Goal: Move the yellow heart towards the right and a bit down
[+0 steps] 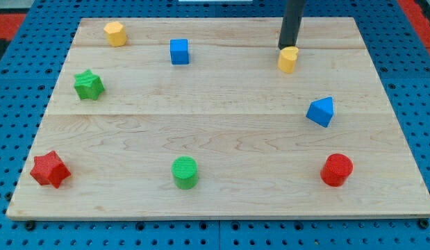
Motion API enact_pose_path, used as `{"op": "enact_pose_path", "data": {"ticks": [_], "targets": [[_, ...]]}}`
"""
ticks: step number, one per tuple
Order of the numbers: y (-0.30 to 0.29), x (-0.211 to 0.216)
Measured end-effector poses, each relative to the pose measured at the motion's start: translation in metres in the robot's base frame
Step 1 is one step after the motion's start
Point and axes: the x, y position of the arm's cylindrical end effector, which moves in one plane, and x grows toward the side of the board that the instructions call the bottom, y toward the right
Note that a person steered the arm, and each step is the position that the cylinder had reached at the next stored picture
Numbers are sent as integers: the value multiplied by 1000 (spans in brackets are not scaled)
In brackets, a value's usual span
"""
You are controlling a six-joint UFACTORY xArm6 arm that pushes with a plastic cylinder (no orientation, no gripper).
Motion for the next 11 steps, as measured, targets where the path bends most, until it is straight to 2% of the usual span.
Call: {"op": "enact_pose_path", "data": {"ticks": [1, 2, 3, 5, 6, 10, 11], "targets": [[45, -6], [54, 32], [-7, 39], [-19, 8], [-79, 25], [-123, 27], [-123, 2]]}}
